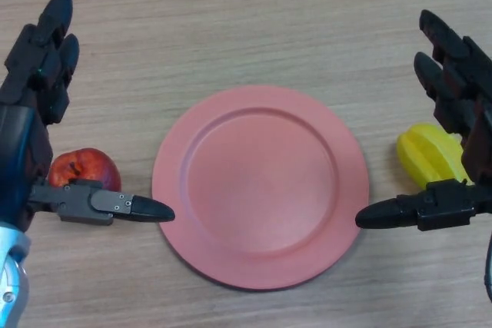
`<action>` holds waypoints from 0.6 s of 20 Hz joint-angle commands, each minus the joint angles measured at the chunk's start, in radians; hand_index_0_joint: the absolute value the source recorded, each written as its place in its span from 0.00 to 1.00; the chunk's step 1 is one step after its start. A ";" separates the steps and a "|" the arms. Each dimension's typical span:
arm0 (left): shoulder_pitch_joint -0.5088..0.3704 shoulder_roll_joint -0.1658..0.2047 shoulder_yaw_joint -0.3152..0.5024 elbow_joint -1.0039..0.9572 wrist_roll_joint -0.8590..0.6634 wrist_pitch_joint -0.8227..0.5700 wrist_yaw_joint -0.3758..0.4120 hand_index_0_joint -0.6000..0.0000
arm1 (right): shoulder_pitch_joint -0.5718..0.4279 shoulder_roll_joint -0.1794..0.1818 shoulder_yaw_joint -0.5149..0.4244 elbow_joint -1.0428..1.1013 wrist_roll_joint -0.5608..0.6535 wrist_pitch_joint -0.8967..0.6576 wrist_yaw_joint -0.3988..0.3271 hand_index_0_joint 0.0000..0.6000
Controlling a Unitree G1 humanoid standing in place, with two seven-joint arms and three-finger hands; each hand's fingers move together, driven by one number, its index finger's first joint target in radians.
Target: Pick up the yellow starfruit and place it on the plate
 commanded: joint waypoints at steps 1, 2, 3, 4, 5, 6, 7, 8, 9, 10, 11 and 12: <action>-0.033 0.032 0.052 -0.043 -0.059 -0.102 0.020 1.00 | -0.053 -0.037 -0.067 -0.004 -0.034 -0.177 -0.027 0.00; -0.035 0.035 0.048 -0.038 -0.061 -0.108 0.017 1.00 | -0.081 -0.050 -0.073 0.065 -0.088 -0.238 -0.030 0.00; -0.034 0.034 0.041 -0.032 -0.057 -0.115 0.017 1.00 | -0.100 -0.058 -0.077 0.122 -0.129 -0.288 -0.035 0.00; -0.038 0.031 0.031 -0.024 -0.047 -0.127 0.025 1.00 | -0.123 -0.072 -0.089 0.196 -0.176 -0.351 -0.042 0.00; -0.041 0.032 0.029 -0.022 -0.046 -0.130 0.026 1.00 | -0.133 -0.079 -0.093 0.230 -0.198 -0.376 -0.048 0.00; -0.046 0.034 0.034 -0.020 -0.053 -0.126 0.025 1.00 | -0.150 -0.094 -0.102 0.300 -0.242 -0.425 -0.059 0.00; -0.046 0.036 0.038 -0.019 -0.056 -0.131 0.024 1.00 | -0.155 -0.103 -0.110 0.331 -0.261 -0.449 -0.063 0.00; -0.044 0.038 0.045 -0.015 -0.062 -0.140 0.019 1.00 | -0.169 -0.116 -0.123 0.383 -0.273 -0.474 -0.072 0.00; -0.042 0.039 0.050 -0.010 -0.067 -0.143 0.015 1.00 | -0.176 -0.125 -0.129 0.421 -0.285 -0.496 -0.086 0.00; -0.045 0.041 0.056 -0.002 -0.073 -0.145 0.018 1.00 | -0.183 -0.137 -0.135 0.479 -0.299 -0.513 -0.099 0.00; -0.047 0.042 0.057 0.001 -0.076 -0.145 0.019 1.00 | -0.186 -0.142 -0.137 0.502 -0.301 -0.516 -0.104 0.00; -0.051 0.044 0.055 0.003 -0.079 -0.136 0.022 1.00 | -0.192 -0.148 -0.137 0.549 -0.303 -0.528 -0.113 0.00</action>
